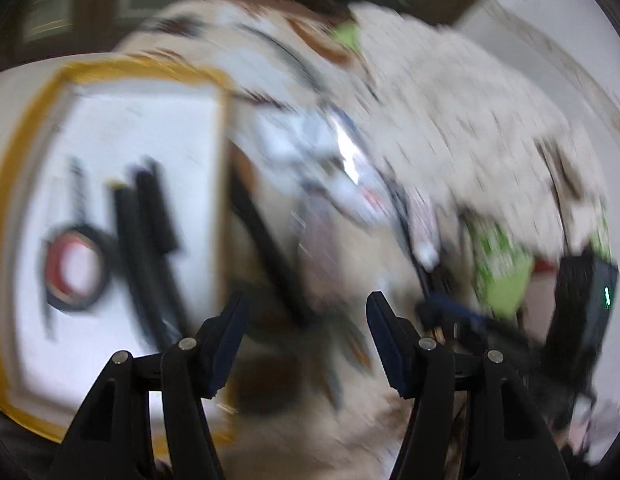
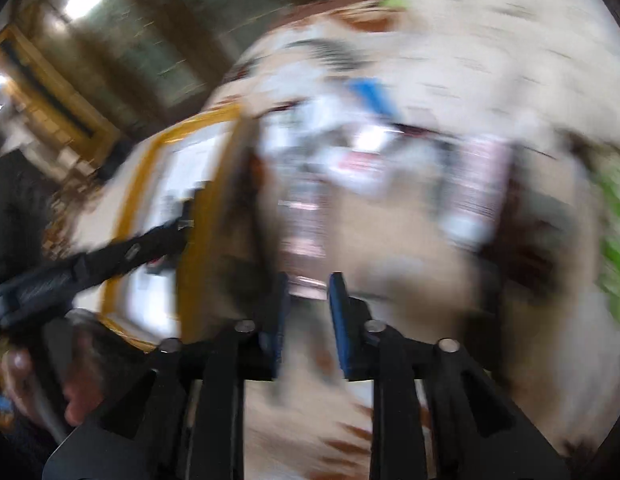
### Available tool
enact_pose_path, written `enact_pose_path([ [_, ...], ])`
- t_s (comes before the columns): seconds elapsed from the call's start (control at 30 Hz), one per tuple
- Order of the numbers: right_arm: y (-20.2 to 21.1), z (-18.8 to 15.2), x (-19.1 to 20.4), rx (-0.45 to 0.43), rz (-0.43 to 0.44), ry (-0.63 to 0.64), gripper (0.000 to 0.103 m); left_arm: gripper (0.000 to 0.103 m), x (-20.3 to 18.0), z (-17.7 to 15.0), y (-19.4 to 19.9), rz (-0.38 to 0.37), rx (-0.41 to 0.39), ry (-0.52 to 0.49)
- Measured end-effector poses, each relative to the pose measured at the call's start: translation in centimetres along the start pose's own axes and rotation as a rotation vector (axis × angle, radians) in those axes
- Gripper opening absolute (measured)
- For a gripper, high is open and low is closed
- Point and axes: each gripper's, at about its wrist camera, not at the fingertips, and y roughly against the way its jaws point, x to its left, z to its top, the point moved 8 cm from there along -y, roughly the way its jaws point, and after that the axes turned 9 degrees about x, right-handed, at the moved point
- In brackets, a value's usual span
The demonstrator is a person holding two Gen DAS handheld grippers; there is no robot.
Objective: Organize objects
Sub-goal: 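Move both tools back over the pile of items, then grasp a gold-banded black marker with the right tool while the left tool grasps a pinkish-brown tube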
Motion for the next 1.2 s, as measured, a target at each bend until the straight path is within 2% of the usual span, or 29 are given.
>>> enact_pose_path([
  [0.1,1.2,-1.4,-4.2,-0.005,-0.052,-0.058,0.026,0.062,-1.9,-1.5,-1.2,0.060,0.031,-0.062],
  [0.17,1.8,-2.2,-6.1,-0.011,-0.065,-0.091,0.026,0.062,-2.8,-1.9,-1.4,0.055,0.034,-0.078],
  [0.23,1.8,-3.4,-7.2,0.003,-0.040,-0.120,0.026,0.062,-3.1,-1.8,-1.7,0.072,0.037,-0.083],
  [0.37,0.6,-4.7,-7.1,0.026,-0.036,-0.103,0.026,0.062,-2.8,-1.9,-2.2,0.081,0.052,-0.074],
  [0.47,-1.1,-5.1,-6.8,0.057,-0.102,-0.081,0.026,0.061,-2.1,-1.7,-2.5,0.076,0.063,-0.046],
  [0.6,-1.8,-3.9,-6.4,0.039,-0.146,-0.077,0.026,0.061,-2.3,-1.0,-2.3,0.078,0.048,-0.045],
  [0.7,-2.3,-3.6,-6.1,0.040,-0.169,-0.050,0.021,0.061,-3.1,0.2,-2.5,0.089,0.042,-0.061],
  [0.9,-2.3,-3.5,-6.1,0.042,-0.161,-0.037,0.020,0.061,-4.0,2.7,-5.0,0.158,0.080,-0.079],
  [1.0,-2.3,-3.5,-6.0,0.045,-0.165,-0.035,0.020,0.050,-4.0,2.9,-7.0,0.171,0.127,-0.080],
  [1.03,-2.3,-3.5,-6.0,0.045,-0.166,-0.033,0.020,0.050,-4.1,2.9,-7.6,0.171,0.142,-0.081],
  [1.2,-2.1,-3.8,-6.2,0.049,-0.161,-0.036,0.020,0.049,-5.1,3.6,-8.1,0.238,0.112,-0.129],
])
